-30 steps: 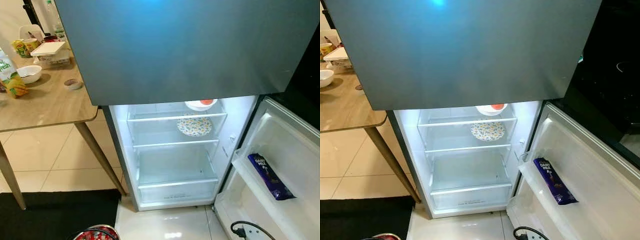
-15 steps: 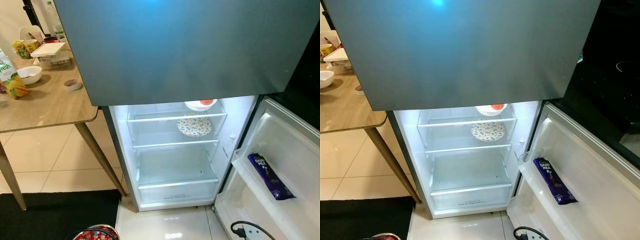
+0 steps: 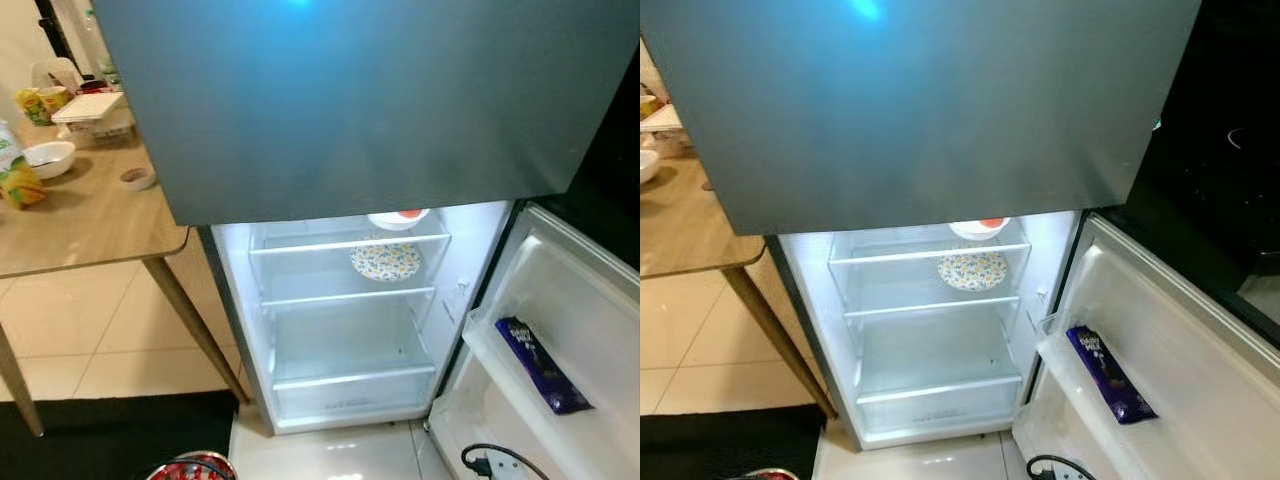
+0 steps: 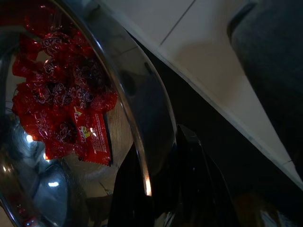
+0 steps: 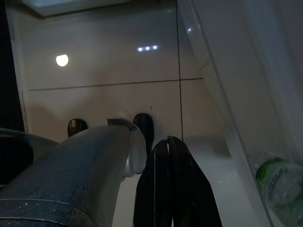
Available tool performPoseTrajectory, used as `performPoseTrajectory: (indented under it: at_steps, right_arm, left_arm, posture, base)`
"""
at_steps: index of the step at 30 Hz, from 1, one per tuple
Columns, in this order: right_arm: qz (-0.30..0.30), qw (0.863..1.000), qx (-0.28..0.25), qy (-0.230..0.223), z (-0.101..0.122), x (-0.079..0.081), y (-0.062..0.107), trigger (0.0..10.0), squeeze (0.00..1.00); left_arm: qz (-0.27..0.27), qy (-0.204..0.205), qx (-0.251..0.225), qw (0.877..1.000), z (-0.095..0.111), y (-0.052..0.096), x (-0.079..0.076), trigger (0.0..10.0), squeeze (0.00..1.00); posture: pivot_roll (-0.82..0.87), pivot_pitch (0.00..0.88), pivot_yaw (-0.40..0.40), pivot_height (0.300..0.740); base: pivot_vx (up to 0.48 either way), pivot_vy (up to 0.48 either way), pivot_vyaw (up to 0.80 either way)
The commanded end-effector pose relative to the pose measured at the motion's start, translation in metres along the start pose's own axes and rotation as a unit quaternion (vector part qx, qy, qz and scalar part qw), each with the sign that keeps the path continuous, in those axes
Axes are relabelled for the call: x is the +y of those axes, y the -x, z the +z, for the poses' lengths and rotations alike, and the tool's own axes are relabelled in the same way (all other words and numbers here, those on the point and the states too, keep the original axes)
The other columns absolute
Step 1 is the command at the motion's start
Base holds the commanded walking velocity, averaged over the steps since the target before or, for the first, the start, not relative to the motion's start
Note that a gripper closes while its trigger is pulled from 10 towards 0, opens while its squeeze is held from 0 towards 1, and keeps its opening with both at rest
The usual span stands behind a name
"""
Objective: Restocking fridge
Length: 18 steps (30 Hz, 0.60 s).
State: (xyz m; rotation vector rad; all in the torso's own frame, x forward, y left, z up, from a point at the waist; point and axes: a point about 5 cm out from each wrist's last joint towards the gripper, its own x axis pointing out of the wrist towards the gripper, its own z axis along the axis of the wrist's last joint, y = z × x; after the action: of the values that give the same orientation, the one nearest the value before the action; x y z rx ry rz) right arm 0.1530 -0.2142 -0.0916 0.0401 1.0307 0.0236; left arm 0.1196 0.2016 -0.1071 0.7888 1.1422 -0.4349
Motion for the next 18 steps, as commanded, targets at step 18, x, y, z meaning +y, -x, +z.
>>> performPoseTrajectory:
  at_steps: [18]
  right_arm:
    - [0.004, 1.000, -0.001, -0.004, 0.0002, 0.0032, -0.0007, 10.0, 0.00]
  left_arm:
    - [0.003, 0.008, -0.009, 1.000, 0.0025, -0.0002, 0.0044, 10.0, 0.00]
  posture:
    - [-0.10, 0.000, 0.033, 0.740]
  base:
    - [0.189, 0.000, 0.00]
